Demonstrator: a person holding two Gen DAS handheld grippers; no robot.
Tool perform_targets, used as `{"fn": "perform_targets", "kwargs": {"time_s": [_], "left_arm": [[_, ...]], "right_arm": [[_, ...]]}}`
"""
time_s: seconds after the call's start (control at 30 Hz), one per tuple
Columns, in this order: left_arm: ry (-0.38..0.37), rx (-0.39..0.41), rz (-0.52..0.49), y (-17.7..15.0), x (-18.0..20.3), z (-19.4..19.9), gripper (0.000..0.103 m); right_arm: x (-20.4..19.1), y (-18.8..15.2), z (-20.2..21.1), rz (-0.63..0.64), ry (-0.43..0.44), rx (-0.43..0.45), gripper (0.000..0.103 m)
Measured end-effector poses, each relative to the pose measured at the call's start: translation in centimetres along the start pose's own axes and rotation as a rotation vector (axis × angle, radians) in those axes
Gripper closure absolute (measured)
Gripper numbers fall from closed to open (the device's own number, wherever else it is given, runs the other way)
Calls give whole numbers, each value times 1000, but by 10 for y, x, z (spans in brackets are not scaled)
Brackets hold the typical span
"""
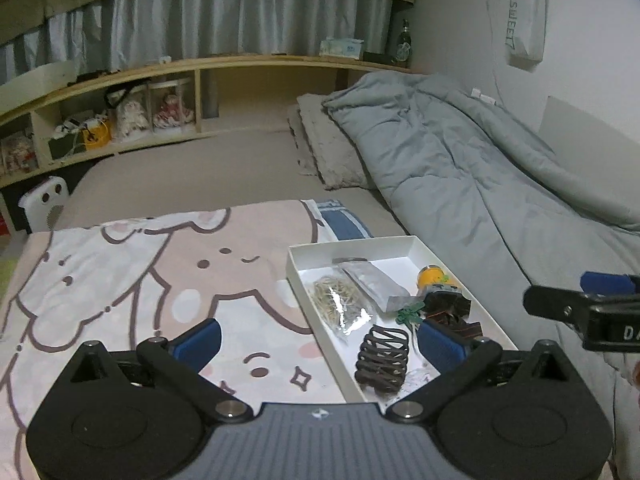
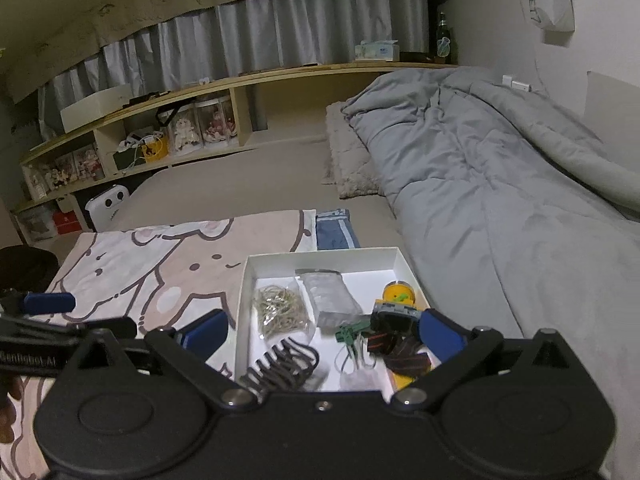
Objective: Organize objects
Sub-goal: 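Lift both tools up and back from the tray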
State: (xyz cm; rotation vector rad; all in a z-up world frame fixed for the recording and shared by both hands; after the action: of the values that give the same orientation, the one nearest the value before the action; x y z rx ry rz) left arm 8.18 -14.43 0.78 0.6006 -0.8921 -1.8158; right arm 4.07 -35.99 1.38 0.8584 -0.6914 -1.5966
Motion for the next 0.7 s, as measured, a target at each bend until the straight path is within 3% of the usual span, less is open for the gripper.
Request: {"fn": "perform_targets", "kwargs": {"time_s": [0.37, 0.7], "left_arm": [[36, -13, -36, -24, -13, 30, 0], [22, -20, -54, -54, -18, 46, 0]], "right_arm": [[-14, -26, 38, 5, -10, 23, 0], [-20, -62, 49, 6, -71, 0, 0]]}}
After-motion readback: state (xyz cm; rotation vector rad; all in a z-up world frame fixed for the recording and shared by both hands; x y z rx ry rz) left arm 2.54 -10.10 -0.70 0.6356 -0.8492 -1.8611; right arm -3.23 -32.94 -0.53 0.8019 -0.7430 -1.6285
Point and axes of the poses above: each gripper's, at about its wrist camera, not at the fingertips, and z roughly against the way its jaws point, x to its right, y to its top, the point moved 4 cm from there along -z, roughly the way its jaws point, and after that the axes turned 5 degrees about -z, right-handed, at the moved point
